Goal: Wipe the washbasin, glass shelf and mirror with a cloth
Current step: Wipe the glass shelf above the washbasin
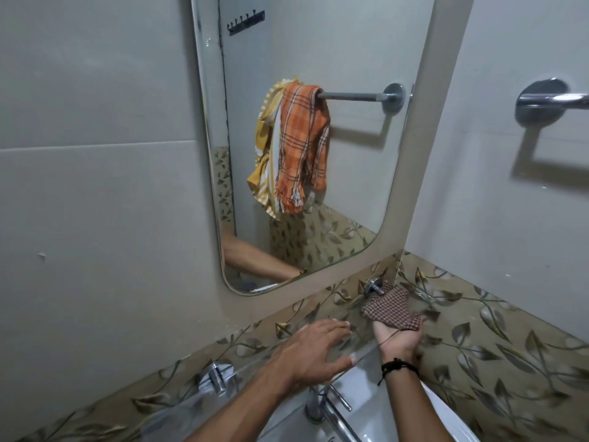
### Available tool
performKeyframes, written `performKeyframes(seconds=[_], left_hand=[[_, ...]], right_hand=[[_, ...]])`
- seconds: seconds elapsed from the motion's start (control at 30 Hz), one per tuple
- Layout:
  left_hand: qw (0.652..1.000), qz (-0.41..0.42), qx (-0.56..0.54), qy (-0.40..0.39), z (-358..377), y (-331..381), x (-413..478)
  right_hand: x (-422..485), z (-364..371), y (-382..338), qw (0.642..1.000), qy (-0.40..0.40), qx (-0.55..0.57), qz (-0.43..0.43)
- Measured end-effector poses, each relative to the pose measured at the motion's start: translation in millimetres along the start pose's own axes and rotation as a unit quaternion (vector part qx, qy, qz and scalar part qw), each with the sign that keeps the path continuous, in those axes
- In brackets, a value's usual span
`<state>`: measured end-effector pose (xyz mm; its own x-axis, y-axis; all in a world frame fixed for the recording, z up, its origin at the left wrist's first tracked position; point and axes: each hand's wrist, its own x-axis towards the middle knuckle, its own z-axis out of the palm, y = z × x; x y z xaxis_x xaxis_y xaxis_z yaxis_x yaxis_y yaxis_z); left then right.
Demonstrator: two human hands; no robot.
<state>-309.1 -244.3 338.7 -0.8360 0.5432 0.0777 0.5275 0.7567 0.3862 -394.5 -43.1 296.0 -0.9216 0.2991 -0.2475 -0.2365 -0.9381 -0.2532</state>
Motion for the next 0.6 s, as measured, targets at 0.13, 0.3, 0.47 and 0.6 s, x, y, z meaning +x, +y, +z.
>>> performKeyframes(seconds=[0.13, 0.3, 0.47, 0.6], left_hand=[[1.0, 0.004, 0.004, 0.004, 2, -2, 1], [1.0, 0.008, 0.005, 0.012, 3, -1, 1], [1.0, 0.016, 0.007, 0.016, 1, 0, 1], [0.999, 0.02, 0.014, 0.026, 2, 0, 1]], right_hand=[[-50, -6, 6, 0.999, 0.001, -0.043, 0.028], [-73, -18, 15, 0.993, 0.03, -0.08, 0.083], [-61, -4, 15, 0.997, 0.014, -0.012, 0.074], [-79, -17, 18, 0.989, 0.015, -0.08, 0.122]])
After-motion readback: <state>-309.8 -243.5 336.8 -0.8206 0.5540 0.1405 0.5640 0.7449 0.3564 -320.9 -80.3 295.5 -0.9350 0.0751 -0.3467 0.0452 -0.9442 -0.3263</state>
